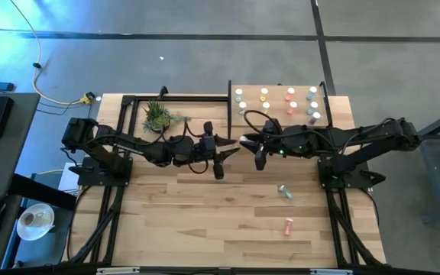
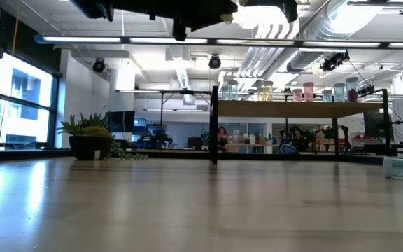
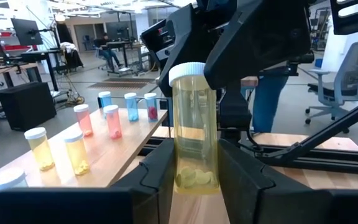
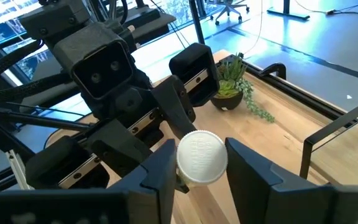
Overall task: Pick and place medicine bottles onto shelf by color
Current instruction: Put the yellow pill bottle aligned with the other yellow pill bottles on the shelf
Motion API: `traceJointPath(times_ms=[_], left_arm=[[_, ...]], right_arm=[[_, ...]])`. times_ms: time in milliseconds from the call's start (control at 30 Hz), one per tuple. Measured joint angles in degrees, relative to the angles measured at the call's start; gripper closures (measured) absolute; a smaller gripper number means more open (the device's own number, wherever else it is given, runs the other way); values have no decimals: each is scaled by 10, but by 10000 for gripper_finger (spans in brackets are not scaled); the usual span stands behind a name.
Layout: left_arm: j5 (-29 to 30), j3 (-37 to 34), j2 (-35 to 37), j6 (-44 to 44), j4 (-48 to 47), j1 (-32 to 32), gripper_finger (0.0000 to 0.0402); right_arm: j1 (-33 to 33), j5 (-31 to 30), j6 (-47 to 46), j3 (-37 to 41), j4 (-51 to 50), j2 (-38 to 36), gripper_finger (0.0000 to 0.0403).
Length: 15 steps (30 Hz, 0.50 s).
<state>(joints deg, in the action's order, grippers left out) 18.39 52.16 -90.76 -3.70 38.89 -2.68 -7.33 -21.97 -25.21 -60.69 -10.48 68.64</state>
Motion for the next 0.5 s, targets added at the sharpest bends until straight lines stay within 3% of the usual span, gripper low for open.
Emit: traceJointPath(times_ms=[300, 500], left_arm=[[0, 0, 0, -6, -1, 0, 278], [1, 0, 0, -15, -26, 0, 234]], right_arm=[[0, -2, 2, 0, 0, 0, 296], [1, -36, 13, 0, -19, -1, 296]])
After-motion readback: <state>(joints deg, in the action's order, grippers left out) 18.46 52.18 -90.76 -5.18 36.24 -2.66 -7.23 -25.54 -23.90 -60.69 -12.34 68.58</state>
